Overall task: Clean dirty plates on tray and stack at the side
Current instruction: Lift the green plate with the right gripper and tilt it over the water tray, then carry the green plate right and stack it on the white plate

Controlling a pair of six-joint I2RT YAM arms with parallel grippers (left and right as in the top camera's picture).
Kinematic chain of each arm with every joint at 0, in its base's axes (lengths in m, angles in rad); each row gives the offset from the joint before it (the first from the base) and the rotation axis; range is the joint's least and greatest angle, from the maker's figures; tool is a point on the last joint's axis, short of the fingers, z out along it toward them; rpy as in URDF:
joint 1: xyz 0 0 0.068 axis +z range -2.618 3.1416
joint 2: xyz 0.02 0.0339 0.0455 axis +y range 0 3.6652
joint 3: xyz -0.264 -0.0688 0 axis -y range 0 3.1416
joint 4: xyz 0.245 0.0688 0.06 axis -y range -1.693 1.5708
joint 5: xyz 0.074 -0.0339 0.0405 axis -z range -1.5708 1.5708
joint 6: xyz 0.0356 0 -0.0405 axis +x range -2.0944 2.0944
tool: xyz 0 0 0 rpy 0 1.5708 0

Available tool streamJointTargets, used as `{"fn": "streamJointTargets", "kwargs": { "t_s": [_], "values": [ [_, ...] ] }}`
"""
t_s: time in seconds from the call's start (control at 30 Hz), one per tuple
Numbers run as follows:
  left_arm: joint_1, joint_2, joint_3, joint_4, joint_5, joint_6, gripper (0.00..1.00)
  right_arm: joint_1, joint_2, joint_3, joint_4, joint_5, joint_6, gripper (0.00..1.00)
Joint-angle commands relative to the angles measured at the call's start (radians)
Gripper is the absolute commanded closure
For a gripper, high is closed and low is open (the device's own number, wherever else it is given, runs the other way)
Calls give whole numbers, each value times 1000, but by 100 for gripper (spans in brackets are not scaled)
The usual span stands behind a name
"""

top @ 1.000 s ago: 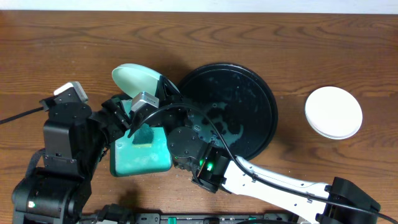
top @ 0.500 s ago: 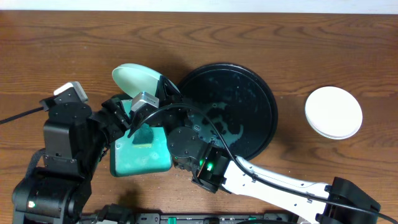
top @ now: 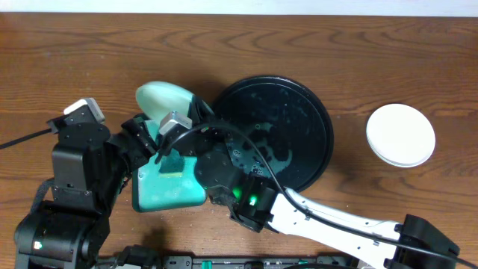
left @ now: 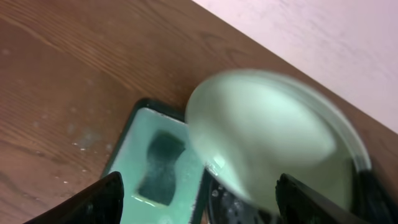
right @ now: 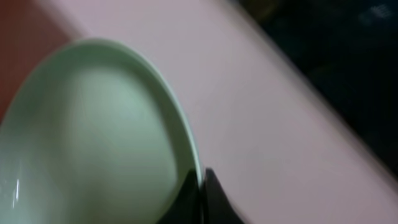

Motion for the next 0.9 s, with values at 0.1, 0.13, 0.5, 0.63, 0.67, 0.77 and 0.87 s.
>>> {"fn": "streamJointTargets", "kwargs": {
  "t_s": [0.1,0.13,0.5,0.63,0.67,0.77,0.87],
  "values": [
    [0,-2,14,3,0,-1,21,-21,-34,-2,-153,0,451,99],
    [0,-2,14,3,0,-1,21,-37,-60,-2,-140,29,451,99],
    [0,-2,14,3,0,-1,21,-249,-207,-2,-381,-241,547,99],
    [0,-2,14,3,0,-1,21,-251,-196,-2,-396,-533,596,99],
    [0,-2,14,3,0,-1,21,-249,-179,-2,-404,-534,553,99],
    [0,-2,14,3,0,-1,21,-251,-181,-2,-341,-98,552,99],
    [0,-2,14,3,0,-1,21,-243,-166,-2,-334,-609,330,99]
  ]
}}
